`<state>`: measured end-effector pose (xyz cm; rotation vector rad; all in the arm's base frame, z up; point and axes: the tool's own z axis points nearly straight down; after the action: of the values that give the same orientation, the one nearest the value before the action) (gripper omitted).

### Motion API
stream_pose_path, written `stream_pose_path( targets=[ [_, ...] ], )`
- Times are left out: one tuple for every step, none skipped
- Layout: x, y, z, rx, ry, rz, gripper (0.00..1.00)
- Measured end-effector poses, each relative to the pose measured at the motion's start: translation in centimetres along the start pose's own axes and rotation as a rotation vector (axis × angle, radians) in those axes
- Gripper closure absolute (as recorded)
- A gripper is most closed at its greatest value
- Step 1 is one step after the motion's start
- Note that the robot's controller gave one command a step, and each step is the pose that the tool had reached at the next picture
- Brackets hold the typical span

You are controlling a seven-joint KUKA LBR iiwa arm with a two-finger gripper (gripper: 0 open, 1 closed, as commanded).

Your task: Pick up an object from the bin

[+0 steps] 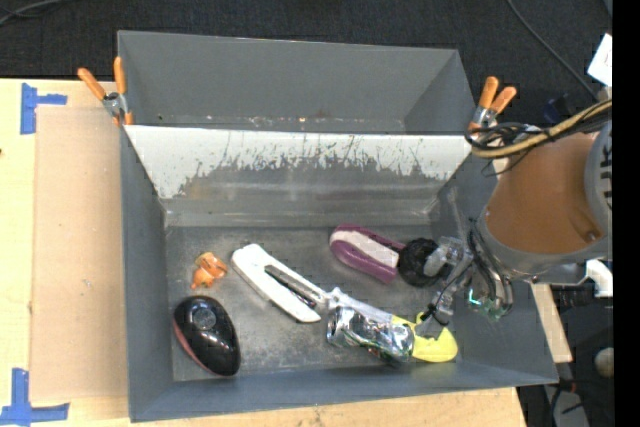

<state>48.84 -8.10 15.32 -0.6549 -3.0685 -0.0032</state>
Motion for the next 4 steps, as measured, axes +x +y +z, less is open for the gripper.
stream_pose_path(
  targets=[
    [2.2, -0.1, 0.7, 0.000, 0.003, -0.107, 0.00],
    [1.6, -0.1, 1.2, -0.001, -0.001, -0.081, 0.00],
    [0.1, -1.0, 3.5, 0.000, 0.000, -0.043, 0.00],
    [-1.1, -1.9, 3.5, -0.001, 0.001, -0.356, 0.00]
  ],
)
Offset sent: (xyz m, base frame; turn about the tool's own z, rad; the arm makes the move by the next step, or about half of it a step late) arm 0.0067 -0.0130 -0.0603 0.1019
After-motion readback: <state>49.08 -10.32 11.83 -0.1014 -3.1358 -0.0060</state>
